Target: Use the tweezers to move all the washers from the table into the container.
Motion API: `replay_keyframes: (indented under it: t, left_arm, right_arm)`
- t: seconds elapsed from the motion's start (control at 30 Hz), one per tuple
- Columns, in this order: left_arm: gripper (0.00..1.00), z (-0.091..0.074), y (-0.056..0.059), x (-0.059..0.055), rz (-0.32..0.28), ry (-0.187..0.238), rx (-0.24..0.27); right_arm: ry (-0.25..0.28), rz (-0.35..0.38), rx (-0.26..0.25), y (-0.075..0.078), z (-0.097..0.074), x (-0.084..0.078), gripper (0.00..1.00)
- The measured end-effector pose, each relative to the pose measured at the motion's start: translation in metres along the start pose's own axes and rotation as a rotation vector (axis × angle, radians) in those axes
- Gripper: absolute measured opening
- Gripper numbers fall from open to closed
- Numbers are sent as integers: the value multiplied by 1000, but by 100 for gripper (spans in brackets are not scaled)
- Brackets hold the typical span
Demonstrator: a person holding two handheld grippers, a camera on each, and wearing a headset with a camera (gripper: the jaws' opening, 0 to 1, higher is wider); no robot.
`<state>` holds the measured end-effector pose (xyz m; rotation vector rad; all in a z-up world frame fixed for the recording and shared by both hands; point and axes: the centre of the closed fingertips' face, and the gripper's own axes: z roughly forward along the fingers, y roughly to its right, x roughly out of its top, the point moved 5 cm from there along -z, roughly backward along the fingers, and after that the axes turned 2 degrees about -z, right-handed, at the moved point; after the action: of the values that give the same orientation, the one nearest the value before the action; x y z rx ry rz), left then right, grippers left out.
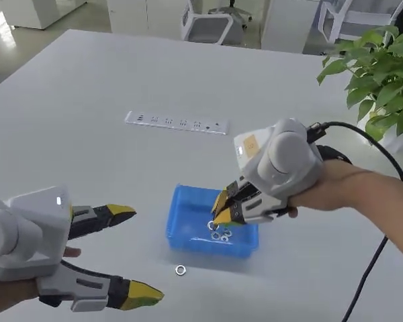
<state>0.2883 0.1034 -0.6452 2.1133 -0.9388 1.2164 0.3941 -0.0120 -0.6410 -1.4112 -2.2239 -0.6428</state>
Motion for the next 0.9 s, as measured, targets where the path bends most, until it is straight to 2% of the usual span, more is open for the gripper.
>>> replay_keyframes:
  t: [0.37,0.53,0.73,0.9]
  left_arm:
    - [96,-1,-4,0,5,-10,23]
    - [99,0,-5,0,2,-15,27]
    - [99,0,-4,-1,6,-29,27]
    - [99,0,-1,1,5,-29,28]
  right_arm:
    - [-38,19,-45,22,24,-24,7]
    - [-50,32,-68,27,35,-34,7]
    - [-74,76,-80,30,51,-50,7]
    - [-94,93,-62,24,61,-59,7]
